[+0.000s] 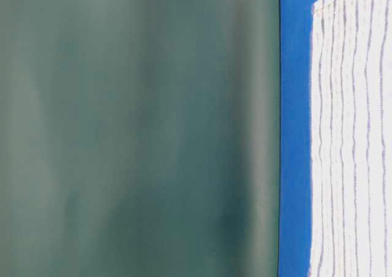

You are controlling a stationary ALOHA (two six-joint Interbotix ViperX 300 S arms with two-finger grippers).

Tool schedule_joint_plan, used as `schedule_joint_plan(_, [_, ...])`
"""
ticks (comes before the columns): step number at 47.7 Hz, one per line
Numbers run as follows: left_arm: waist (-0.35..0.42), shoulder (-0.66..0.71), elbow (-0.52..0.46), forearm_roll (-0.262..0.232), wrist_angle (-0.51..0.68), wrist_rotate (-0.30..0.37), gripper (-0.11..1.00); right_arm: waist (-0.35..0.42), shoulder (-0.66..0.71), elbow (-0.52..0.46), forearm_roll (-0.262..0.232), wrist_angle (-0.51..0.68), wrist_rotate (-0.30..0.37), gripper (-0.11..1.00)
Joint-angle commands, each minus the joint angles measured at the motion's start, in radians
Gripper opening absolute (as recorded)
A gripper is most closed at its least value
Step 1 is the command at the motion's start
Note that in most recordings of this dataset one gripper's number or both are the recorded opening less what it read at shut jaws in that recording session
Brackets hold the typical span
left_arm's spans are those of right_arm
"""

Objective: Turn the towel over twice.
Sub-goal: 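Open both grippers and withdraw them outward from the towel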

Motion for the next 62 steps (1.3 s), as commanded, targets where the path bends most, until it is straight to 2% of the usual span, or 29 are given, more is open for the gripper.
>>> schedule_joint_plan(1, [-0.003, -0.034, -0.02, -0.002, 0.002, 0.003, 0.06, 0.005, -0.028, -0.029, -0.002, 0.021, -0.003, 0.05])
schedule_joint_plan(6, [-0.003, -0.078, -0.031, 0.0, 0.029, 0.012, 0.25, 0.005, -0.057, -0.046, -0.009, 0.048, -0.011, 0.06])
schedule_joint_plan(8, [-0.003, -0.1, -0.035, 0.0, 0.046, 0.018, 0.37, 0.003, -0.078, -0.055, -0.025, 0.06, -0.014, 0.12])
schedule_joint_plan(13, [0.008, -0.176, -0.049, 0.003, 0.101, 0.032, 0.68, -0.011, -0.133, -0.064, -0.086, 0.078, -0.017, 0.44])
schedule_joint_plan(17, [0.029, -0.244, -0.054, 0.005, 0.147, 0.052, 0.82, -0.04, -0.192, -0.064, -0.15, 0.091, -0.017, 0.65])
schedule_joint_plan(19, [0.043, -0.284, -0.054, 0.005, 0.161, 0.069, 0.82, -0.054, -0.221, -0.063, -0.178, 0.097, -0.017, 0.68])
schedule_joint_plan(24, [0.084, -0.385, -0.04, 0.005, 0.169, 0.117, 0.8, -0.1, -0.299, -0.054, -0.259, 0.109, -0.017, 0.62])
schedule_joint_plan(36, [0.193, -0.598, 0.023, 0.005, 0.147, 0.221, 0.8, -0.239, -0.489, 0.009, -0.431, 0.094, -0.018, 0.63])
schedule_joint_plan(40, [0.222, -0.661, 0.049, 0.005, 0.133, 0.241, 0.8, -0.288, -0.554, 0.038, -0.466, 0.072, -0.018, 0.63])
schedule_joint_plan(45, [0.262, -0.729, 0.098, 0.005, 0.103, 0.256, 0.8, -0.351, -0.63, 0.089, -0.491, 0.011, -0.018, 0.62])
schedule_joint_plan(54, [0.307, -0.81, 0.195, 0.005, 0.041, 0.258, 0.8, -0.446, -0.723, 0.215, -0.495, -0.146, -0.018, 0.62])
schedule_joint_plan(62, [0.313, -0.83, 0.216, 0.005, 0.026, 0.255, 0.8, -0.471, -0.724, 0.259, -0.491, -0.236, -0.006, 0.62])
